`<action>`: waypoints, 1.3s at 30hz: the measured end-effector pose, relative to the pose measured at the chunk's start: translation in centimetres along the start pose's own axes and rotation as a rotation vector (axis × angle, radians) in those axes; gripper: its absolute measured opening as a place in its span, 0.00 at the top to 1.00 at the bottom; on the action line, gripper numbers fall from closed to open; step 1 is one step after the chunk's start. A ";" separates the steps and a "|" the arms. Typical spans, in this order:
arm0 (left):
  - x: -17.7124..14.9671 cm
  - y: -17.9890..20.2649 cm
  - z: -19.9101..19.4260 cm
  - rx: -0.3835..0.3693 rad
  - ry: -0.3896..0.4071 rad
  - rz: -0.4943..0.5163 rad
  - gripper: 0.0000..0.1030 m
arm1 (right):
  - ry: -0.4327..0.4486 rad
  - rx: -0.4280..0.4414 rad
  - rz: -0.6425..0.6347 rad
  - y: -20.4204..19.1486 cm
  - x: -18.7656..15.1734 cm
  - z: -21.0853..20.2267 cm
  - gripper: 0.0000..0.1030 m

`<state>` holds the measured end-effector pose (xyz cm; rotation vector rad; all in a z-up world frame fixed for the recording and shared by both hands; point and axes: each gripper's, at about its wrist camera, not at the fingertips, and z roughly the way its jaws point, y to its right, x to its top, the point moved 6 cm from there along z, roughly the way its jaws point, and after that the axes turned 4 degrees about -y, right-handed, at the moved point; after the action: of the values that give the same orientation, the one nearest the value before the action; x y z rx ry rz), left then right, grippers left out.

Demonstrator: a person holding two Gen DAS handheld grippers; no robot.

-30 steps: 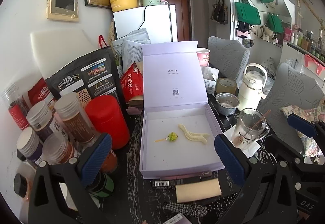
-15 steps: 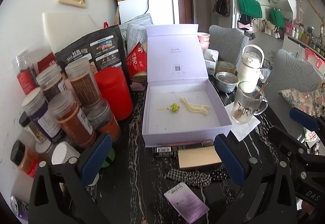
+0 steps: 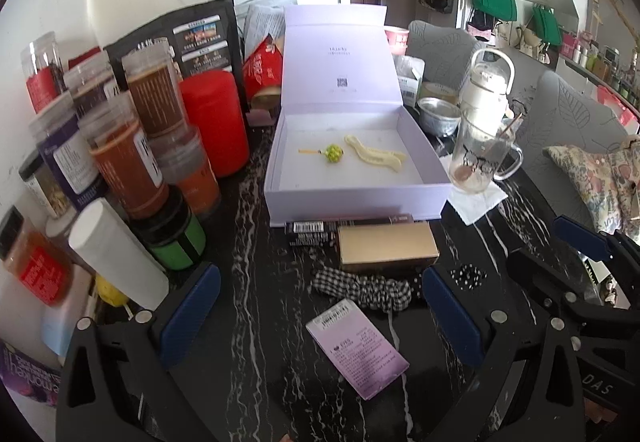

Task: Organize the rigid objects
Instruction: 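Withdraw both grippers from the white box back toward the table items, then grasp the purple 'I love EYES' card with the left gripper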

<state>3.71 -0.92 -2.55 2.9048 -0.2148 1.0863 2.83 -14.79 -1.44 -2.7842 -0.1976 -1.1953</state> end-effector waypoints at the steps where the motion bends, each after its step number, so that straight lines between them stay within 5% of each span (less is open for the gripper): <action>1: -0.5 0.1 0.3 -0.002 -0.010 -0.002 0.00 | -0.011 0.000 0.002 0.1 -0.4 0.3 0.30; 19: -5.2 0.6 5.1 -0.019 -0.139 -0.095 0.00 | -0.069 -0.017 0.036 2.4 -5.0 2.7 0.30; 29: -6.8 1.1 8.8 -0.006 -0.257 -0.103 0.00 | -0.105 0.002 0.061 3.6 -5.8 4.5 0.30; 34: -7.2 0.6 9.2 0.016 -0.253 -0.094 0.00 | -0.111 0.020 0.080 3.9 -5.6 4.9 0.30; 36: -7.3 0.4 9.3 0.009 -0.248 -0.088 0.00 | -0.119 0.032 0.077 3.8 -5.5 5.3 0.27; 39: -7.5 0.3 9.5 -0.014 -0.240 -0.070 0.06 | -0.133 0.049 0.081 3.5 -5.4 6.0 0.08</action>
<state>4.25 -1.03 -14.66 2.9994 -0.1244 0.7219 4.02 -17.80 -9.62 -2.8015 -0.1213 -0.9750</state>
